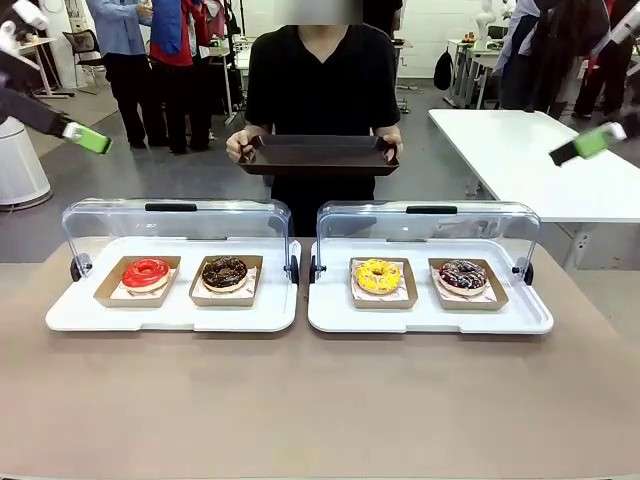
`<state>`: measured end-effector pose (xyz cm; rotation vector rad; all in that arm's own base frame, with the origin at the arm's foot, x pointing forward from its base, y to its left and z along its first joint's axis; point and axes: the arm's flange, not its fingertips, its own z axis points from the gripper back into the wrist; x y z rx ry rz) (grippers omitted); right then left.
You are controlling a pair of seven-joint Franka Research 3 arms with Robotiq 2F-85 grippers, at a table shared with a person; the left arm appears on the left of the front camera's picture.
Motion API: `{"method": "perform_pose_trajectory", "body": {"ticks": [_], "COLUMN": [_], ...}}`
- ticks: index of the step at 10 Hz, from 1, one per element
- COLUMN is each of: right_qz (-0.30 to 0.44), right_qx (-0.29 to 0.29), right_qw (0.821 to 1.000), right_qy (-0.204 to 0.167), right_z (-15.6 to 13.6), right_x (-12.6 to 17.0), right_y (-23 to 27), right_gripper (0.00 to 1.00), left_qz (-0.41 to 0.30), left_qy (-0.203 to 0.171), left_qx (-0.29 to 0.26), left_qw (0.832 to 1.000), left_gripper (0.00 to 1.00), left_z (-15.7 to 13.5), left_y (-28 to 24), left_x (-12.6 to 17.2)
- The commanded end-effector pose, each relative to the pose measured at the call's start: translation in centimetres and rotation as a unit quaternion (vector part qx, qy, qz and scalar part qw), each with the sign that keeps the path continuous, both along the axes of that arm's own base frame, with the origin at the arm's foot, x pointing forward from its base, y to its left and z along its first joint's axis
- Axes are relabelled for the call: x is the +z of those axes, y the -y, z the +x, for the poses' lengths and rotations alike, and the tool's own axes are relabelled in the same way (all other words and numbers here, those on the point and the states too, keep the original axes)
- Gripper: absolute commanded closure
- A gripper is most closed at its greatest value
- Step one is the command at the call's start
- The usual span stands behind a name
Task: Provide the desired donut to the person.
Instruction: Pick up and lift the Paper togo box containing the Donut pointed at by the person.
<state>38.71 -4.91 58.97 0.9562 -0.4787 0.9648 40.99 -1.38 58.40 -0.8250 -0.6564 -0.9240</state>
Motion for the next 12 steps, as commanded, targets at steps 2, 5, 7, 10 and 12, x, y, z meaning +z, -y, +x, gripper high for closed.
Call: {"method": "perform_pose_trajectory", "body": {"ticks": [2,5,7,10,12], "right_qz": [0.003,0.021,0.032,0.035,0.03], "right_qx": [-0.04,-0.095,-0.096,-0.075,-0.079], "right_qw": [0.999,0.995,0.994,0.996,0.996], "right_qy": [-0.004,0.017,0.029,0.023,0.014], "right_z": [0.7,-1.0,-2.6,-3.8,-3.8], "right_x": [-1.2,-0.6,0.4,1.1,1.2], "right_y": [4.7,8.0,9.1,9.6,9.5], "right_gripper": [0.0,0.0,0.0,0.0,0.0], "left_qz": [-0.041,-0.042,-0.041,-0.02,-0.015], "left_qy": [-0.048,-0.02,0.001,0.066,0.069], "left_qx": [0.003,0.042,0.046,0.03,0.03], "left_qw": [0.998,0.998,0.998,0.997,0.997], "left_gripper": [0.0,0.0,0.0,0.0,0.0], "left_z": [1.2,-0.7,-2.0,-4.1,-4.2], "left_y": [-5.6,-9.6,-11.2,-12.0,-12.8], "left_x": [-0.6,-0.2,0.5,1.3,1.4]}}
